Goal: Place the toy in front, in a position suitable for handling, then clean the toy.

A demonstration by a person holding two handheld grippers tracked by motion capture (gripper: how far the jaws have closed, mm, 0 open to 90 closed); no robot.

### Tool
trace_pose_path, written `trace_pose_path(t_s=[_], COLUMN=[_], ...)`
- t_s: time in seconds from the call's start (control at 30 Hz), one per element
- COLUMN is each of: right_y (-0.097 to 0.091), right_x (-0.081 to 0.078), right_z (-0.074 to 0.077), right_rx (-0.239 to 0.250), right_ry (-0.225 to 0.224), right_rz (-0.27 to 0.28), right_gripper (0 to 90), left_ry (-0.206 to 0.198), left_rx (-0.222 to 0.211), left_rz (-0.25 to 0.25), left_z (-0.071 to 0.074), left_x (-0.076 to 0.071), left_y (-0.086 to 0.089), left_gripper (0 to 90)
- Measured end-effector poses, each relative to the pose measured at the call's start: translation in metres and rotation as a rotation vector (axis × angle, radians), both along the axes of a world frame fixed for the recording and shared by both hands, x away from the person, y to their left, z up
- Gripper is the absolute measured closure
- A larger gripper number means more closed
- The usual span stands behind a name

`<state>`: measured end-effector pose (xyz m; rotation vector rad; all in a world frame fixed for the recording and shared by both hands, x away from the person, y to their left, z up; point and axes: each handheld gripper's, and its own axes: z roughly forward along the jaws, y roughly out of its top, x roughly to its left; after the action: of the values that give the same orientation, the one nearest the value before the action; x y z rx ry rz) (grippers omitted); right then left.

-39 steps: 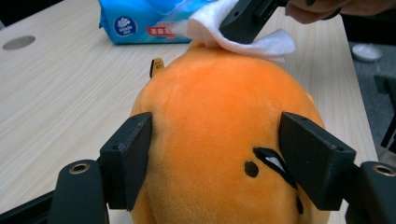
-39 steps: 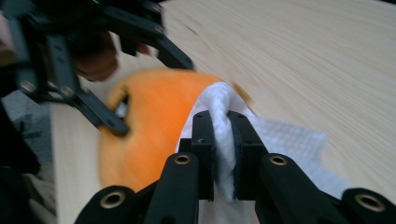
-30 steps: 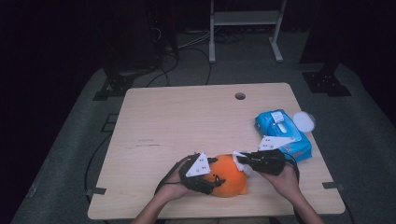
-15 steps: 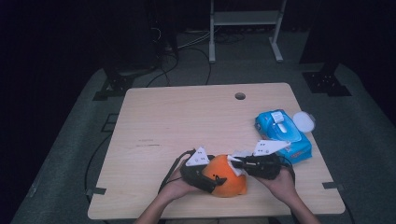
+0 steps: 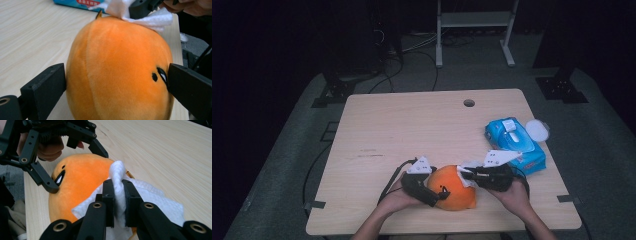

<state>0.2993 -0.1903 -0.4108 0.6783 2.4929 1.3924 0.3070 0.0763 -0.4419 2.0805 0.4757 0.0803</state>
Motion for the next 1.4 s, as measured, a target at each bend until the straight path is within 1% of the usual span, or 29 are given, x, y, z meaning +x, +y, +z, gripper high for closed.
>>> trace_pose_path(t_s=[0.2, 0.27, 0.33, 0.37, 0.4, 0.43, 0.53, 0.57, 0.63, 0.67, 0.7, 0.73, 0.77, 0.8, 0.83, 0.9, 0.93, 0.97, 1.0, 1.03, 1.07, 1.1, 1.13, 1.17, 1.2, 1.23, 1.27, 1.3, 1.4], right_y=[0.002, 0.005, 0.009, 0.014, 0.023, 0.023, 0.015, 0.004, -0.002, -0.012, -0.015, -0.016, -0.016, -0.015, -0.013, -0.011, -0.009, -0.009, -0.003, -0.001, -0.001, 0.002, 0.007, 0.007, 0.008, 0.008, 0.008, 0.005, -0.005], right_x=[-0.002, -0.005, -0.008, -0.01, -0.013, -0.013, -0.01, -0.005, -0.003, 0.0, 0.001, 0.001, 0.001, -0.002, -0.003, -0.005, -0.005, -0.005, -0.006, -0.006, -0.006, -0.008, -0.012, -0.012, -0.013, -0.013, -0.013, -0.011, -0.004], right_z=[0.003, 0.008, 0.011, 0.011, 0.008, 0.008, 0.006, 0.005, 0.003, -0.001, -0.002, -0.003, -0.003, -0.002, -0.002, -0.002, -0.001, -0.001, 0.002, 0.004, 0.004, 0.007, 0.014, 0.014, 0.018, 0.018, 0.018, 0.016, 0.009], right_rx=[0.0, 0.05, 0.06, 0.045, -0.018, -0.018, -0.023, -0.027, -0.033, -0.034, -0.026, -0.022, -0.022, -0.033, -0.03, -0.011, -0.001, -0.001, 0.002, 0.013, 0.013, 0.025, 0.041, 0.041, 0.058, 0.058, 0.057, 0.058, 0.052], right_ry=[-0.011, -0.01, -0.011, -0.019, -0.048, -0.048, -0.044, -0.041, -0.042, -0.023, -0.007, -0.004, -0.004, -0.017, -0.015, -0.011, -0.006, -0.006, -0.015, -0.019, -0.019, -0.027, -0.065, -0.065, -0.088, -0.088, -0.09, -0.083, -0.06], right_rz=[0.004, 0.042, 0.059, 0.074, 0.082, 0.082, 0.061, 0.017, -0.002, -0.027, -0.029, -0.028, -0.028, -0.022, -0.015, 0.01, 0.017, 0.017, 0.03, 0.04, 0.04, 0.051, 0.061, 0.061, 0.064, 0.064, 0.056, 0.051, 0.024], right_gripper=[81.0, 80.9, 80.9, 80.9, 81.0, 81.0, 81.0, 81.0, 81.0, 81.0, 81.0, 81.0, 81.0, 81.1, 81.2, 81.1, 81.1, 81.1, 81.1, 81.2, 81.2, 81.2, 81.3, 81.3, 81.3, 81.3, 81.3, 81.4, 81.4], left_ry=[-0.028, -0.041, -0.061, -0.07, -0.08, -0.08, -0.09, -0.094, -0.098, -0.104, -0.097, -0.056, -0.056, 0.069, 0.069, 0.112, 0.121, 0.116, 0.088, 0.02, 0.02, -0.024, -0.076, -0.146, -0.28, -0.28, -0.326, -0.339, -0.319], left_rx=[0.012, 0.013, 0.014, 0.017, 0.028, 0.028, 0.021, 0.021, 0.018, 0.02, 0.015, -0.016, -0.016, -0.061, -0.061, -0.075, -0.077, -0.076, -0.071, -0.075, -0.075, -0.075, -0.076, -0.058, 0.009, 0.009, 0.032, 0.045, 0.039], left_rz=[-0.012, -0.016, -0.021, -0.027, -0.042, -0.042, -0.051, -0.058, -0.058, -0.064, -0.069, -0.056, -0.056, 0.006, 0.006, 0.031, 0.012, -0.001, 0.004, 0.003, 0.003, 0.009, 0.018, 0.028, 0.045, 0.045, 0.045, 0.034, 0.019], left_z=[0.001, 0.001, 0.002, 0.002, 0.003, 0.003, 0.002, 0.001, 0.001, 0.001, 0.003, 0.003, 0.003, 0.004, 0.004, -0.001, -0.003, -0.004, -0.003, 0.003, 0.003, 0.007, 0.011, 0.014, 0.018, 0.018, 0.019, 0.019, 0.016], left_x=[-0.002, -0.003, -0.005, -0.006, -0.007, -0.007, -0.007, -0.007, -0.008, -0.009, -0.009, -0.007, -0.007, 0.004, 0.004, 0.01, 0.01, 0.009, 0.007, 0.002, 0.002, -0.001, -0.004, -0.009, -0.017, -0.017, -0.021, -0.022, -0.021], left_y=[-0.001, -0.001, -0.002, -0.003, -0.003, -0.003, -0.001, -0.001, -0.001, -0.002, -0.002, -0.002, -0.002, 0.003, 0.003, 0.007, 0.006, 0.005, 0.003, 0.0, 0.0, -0.002, -0.005, -0.008, -0.015, -0.015, -0.017, -0.018, -0.017], left_gripper=[3.7, 6.2, 10.4, 10.4, 12.3, 13.1, 15.0, 16.8, 17.0, 17.0, 16.9, 15.3, 9.8, 5.9, 3.1, 5.1, 10.0, 10.0, 19.9, 24.6, 28.2, 28.2, 30.9, 30.9, 31.1, 31.2, 31.2, 31.3, 30.1])
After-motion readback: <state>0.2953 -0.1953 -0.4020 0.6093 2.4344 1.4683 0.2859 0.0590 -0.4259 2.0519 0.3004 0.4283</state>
